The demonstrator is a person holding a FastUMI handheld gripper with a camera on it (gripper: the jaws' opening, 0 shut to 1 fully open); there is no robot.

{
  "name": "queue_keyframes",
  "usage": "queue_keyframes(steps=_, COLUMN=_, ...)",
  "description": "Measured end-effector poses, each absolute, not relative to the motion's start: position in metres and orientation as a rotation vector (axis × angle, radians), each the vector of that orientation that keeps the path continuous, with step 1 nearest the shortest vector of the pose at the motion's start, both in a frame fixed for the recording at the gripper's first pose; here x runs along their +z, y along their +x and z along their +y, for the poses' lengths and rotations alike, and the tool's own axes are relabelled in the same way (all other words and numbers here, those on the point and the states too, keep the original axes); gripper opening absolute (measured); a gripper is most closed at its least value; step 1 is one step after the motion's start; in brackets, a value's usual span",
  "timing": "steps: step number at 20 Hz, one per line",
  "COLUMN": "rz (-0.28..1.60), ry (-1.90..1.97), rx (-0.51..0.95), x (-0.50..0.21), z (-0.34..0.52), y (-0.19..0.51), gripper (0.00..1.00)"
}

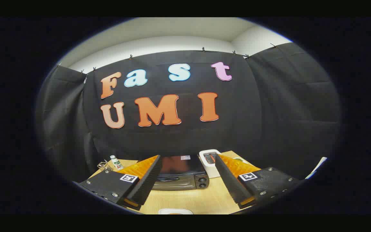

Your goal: Open the toaster oven, put the food inside, and close the toaster oven door.

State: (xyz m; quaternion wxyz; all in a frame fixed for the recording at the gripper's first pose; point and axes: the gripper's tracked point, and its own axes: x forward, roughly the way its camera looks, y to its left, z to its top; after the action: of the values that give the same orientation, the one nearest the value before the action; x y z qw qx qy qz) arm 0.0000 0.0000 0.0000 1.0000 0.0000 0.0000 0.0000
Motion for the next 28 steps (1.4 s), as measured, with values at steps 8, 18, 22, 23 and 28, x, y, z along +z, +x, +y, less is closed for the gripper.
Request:
queue_keyframes(steps=8, rz=0.007, ry=-0.014, rx=0.007, x=-0.001, z=0.017, y=-0.005, gripper=0.98)
queue_keyframes(steps=18, rz=0.013, ry=-0.012, rx=0.034, x=-0.001, z=0.035, y=-0.005, gripper=0.98)
queue_keyframes(steps=22, rz=0.026, ry=-0.02, rx=0.036, x=-0.005, z=0.038, y=-0.005, gripper=0.98)
queue_keyframes(steps=23, rz=0.029, ry=-0.023, rx=0.037, x=-0.007, z=0.039, y=-0.004, gripper=0.98)
queue_keyframes(steps=28, rz=0.062, ry=-0.027, rx=0.061, x=-0.023, z=0.056, y=0.007, gripper=0.98)
